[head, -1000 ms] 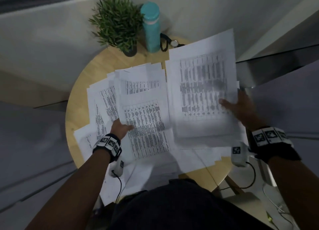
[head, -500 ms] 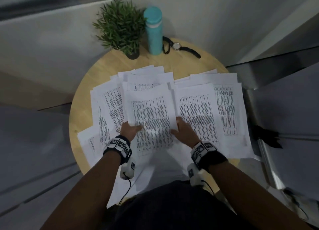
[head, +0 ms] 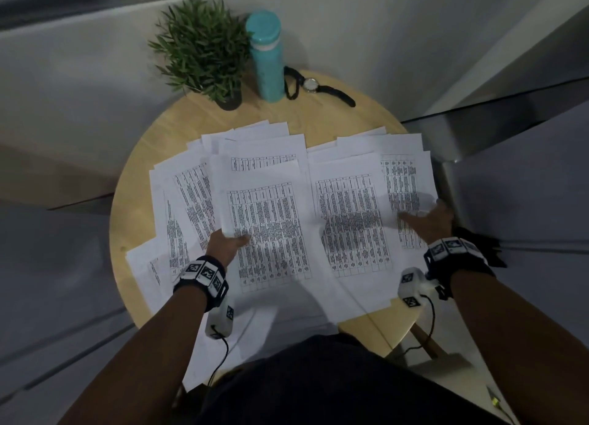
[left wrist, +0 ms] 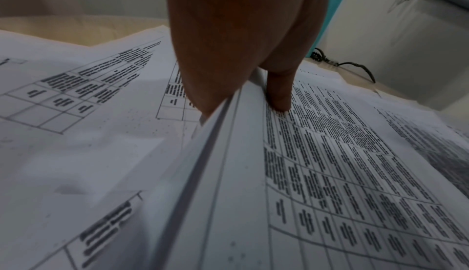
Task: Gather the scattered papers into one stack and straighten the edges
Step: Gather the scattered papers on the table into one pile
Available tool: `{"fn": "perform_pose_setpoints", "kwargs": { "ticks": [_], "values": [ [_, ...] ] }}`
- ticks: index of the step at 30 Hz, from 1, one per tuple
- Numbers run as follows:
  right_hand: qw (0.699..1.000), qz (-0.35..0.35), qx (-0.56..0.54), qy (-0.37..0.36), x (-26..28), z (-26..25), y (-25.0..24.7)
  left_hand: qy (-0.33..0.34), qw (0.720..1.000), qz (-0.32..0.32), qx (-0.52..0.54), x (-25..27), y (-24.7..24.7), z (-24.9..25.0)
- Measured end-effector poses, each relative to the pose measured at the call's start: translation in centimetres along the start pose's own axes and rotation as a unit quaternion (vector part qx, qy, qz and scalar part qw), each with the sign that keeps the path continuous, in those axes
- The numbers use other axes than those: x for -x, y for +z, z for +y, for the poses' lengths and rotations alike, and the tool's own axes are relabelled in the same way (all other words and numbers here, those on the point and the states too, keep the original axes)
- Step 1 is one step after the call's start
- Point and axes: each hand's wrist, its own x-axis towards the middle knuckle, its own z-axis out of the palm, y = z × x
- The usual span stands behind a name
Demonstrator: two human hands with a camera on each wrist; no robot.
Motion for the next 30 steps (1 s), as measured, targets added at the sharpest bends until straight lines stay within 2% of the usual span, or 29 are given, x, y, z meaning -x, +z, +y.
{"fn": "perform_pose_setpoints", "kwargs": {
  "ticks": [3,5,10,15,23,27,30],
  "values": [
    [0.999,0.032,0.008,-0.002,-0.7,0.2,-0.6,-0.003,1.000,0.026,-0.017,-0.1,0.1,-0.1],
    [0.999,0.030,0.032,-0.011,-0.5,0.0,-0.6,-0.012,0.999,0.036,-0.032,-0.1,0.1,-0.2],
    [0.988,0.032,0.142,-0.054,0.7,-0.5,0.2,-0.010,0.999,0.044,-0.019,-0.2,0.3,-0.3],
    [0.997,-0.012,0.071,-0.032,0.4,-1.0,0.2,-0.012,0.999,0.037,-0.030,-0.3,0.0,-0.3],
    [0.986,-0.074,-0.023,-0.146,1.9,-2.9,0.7,-0.027,0.998,0.032,-0.038,-0.1,0.1,0.1],
    [0.980,-0.039,-0.006,-0.193,2.7,-3.0,0.5,-0.024,0.998,0.032,-0.042,0.0,0.0,0.1],
    [0.975,0.014,-0.012,-0.220,3.3,-3.3,-0.8,-0.025,0.998,0.041,-0.047,0.3,-0.2,0.4]
  ]
}}
